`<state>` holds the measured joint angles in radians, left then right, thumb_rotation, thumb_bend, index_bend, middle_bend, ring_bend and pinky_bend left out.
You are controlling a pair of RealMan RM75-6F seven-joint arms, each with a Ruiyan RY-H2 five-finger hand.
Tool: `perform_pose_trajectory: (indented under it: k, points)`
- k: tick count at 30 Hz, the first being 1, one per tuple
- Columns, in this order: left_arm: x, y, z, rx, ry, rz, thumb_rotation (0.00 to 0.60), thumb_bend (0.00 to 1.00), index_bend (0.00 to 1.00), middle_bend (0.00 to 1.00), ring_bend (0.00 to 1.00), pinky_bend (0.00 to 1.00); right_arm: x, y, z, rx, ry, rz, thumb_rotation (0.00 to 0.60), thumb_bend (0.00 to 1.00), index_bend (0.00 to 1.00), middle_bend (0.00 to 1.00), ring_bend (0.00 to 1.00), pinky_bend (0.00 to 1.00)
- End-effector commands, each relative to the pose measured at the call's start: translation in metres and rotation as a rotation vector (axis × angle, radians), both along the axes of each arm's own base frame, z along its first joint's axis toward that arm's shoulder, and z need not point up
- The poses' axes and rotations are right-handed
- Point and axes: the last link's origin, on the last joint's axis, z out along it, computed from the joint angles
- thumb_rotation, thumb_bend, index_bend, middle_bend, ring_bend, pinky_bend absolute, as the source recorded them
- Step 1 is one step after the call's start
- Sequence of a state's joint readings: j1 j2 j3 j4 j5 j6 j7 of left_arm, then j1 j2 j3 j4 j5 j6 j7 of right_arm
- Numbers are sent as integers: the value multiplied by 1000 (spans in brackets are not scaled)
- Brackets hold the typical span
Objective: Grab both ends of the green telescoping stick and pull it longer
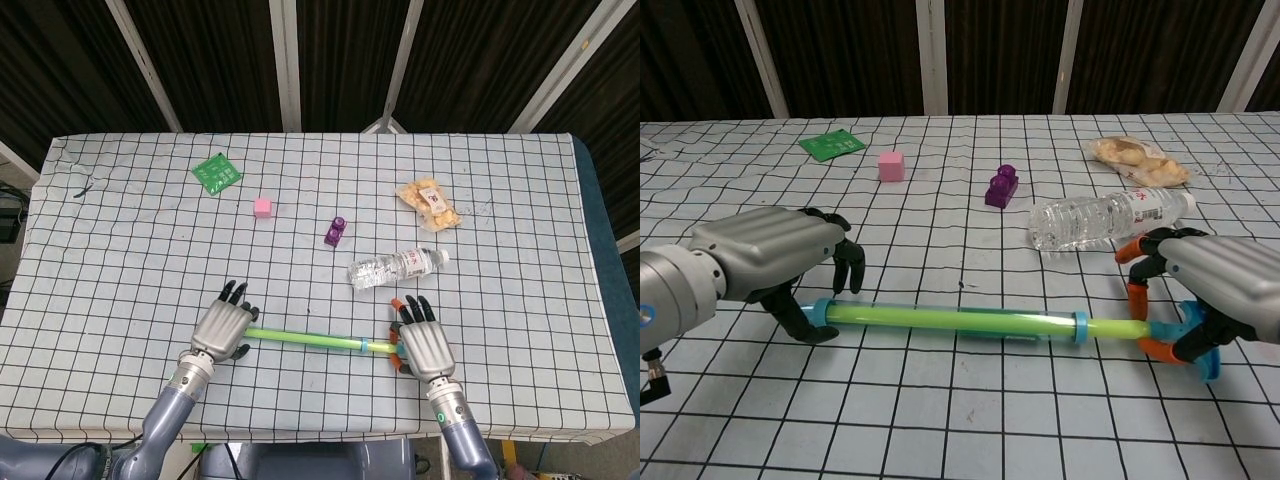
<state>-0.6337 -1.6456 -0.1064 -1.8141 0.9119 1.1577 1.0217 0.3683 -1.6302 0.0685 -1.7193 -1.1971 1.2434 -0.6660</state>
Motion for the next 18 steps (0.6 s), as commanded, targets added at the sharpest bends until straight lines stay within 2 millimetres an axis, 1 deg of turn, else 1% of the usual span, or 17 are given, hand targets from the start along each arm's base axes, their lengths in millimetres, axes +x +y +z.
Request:
perform_pose_trajectory:
  k: [1, 9, 12, 18]
  points:
    - [1, 0, -3, 0, 3, 2, 600, 395, 406, 390, 64, 12, -2, -1, 1, 1, 0, -7, 600, 395, 672, 185, 0, 0]
    - [4, -2, -12, -5, -1, 11, 600, 475, 444, 432, 74, 12, -5, -1, 2, 3, 4, -16, 600, 395, 673, 185, 0, 0]
    - [4, -2, -13, 2, -2, 11, 600, 507, 472, 479, 89, 12, -6, 0, 1, 6, 2, -17, 600, 395, 673, 185, 0, 0]
    - [3, -2, -14, 21, -15, 14, 600, 538, 499, 543, 115, 12, -4, 0, 2, 5, -1, -12, 600, 395, 673, 185, 0, 0]
